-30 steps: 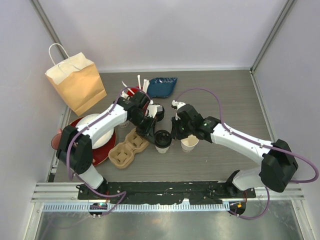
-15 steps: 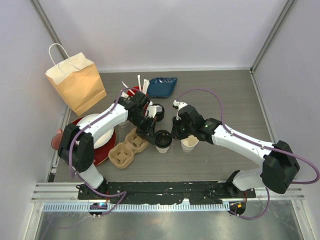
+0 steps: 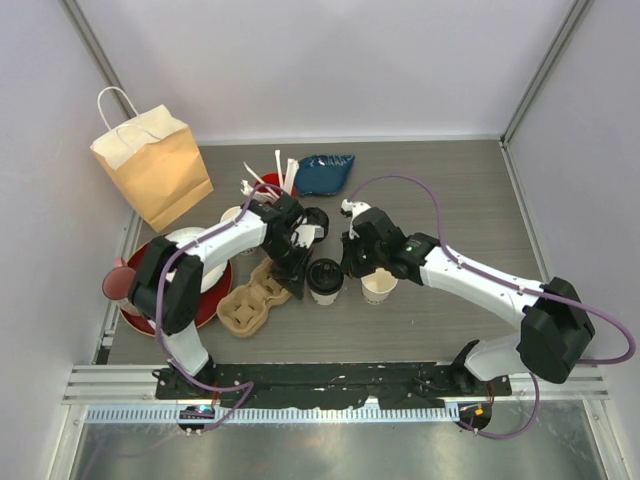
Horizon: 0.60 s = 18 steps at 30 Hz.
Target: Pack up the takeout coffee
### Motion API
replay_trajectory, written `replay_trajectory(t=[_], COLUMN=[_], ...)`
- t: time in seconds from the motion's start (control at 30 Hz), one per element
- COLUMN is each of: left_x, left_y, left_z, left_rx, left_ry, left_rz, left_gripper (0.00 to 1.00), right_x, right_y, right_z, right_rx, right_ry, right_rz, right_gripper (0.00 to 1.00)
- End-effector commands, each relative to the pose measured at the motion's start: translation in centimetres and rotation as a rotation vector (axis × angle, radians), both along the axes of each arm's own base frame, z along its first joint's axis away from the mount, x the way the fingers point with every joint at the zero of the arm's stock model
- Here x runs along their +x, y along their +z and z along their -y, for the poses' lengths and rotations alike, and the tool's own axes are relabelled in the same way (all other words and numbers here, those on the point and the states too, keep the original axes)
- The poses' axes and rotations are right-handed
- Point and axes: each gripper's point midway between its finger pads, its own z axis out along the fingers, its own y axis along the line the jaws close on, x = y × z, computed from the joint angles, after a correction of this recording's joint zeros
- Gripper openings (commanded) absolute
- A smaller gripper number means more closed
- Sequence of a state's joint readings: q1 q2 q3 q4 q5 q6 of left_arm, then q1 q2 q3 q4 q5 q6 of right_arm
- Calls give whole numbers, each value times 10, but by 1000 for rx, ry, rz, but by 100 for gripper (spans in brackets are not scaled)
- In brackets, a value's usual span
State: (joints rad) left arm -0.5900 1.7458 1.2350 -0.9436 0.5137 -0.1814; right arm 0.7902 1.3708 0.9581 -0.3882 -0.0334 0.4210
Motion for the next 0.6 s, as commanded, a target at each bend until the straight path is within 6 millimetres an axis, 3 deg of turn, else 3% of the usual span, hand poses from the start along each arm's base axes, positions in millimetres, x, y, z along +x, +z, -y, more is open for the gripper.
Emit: replay_trajectory(t=[0.0,0.3,0.57], left_x=[12,15,30], left_y=[31,80,84], left_z=[10,15,3], left_rx=[-96,-184,-110], left_ry=[-59,-103,-91], left_rz=[171,307,403], left_gripper=[12,16,19], right_x=[-27,-11,0], right_y=[-35,-6,26], right_z=[20,17,8], right_rx=[-188,-204,-181], right_ry=[99,124,180], right_rz=[-120,-44,46], right_gripper=[1,1,8])
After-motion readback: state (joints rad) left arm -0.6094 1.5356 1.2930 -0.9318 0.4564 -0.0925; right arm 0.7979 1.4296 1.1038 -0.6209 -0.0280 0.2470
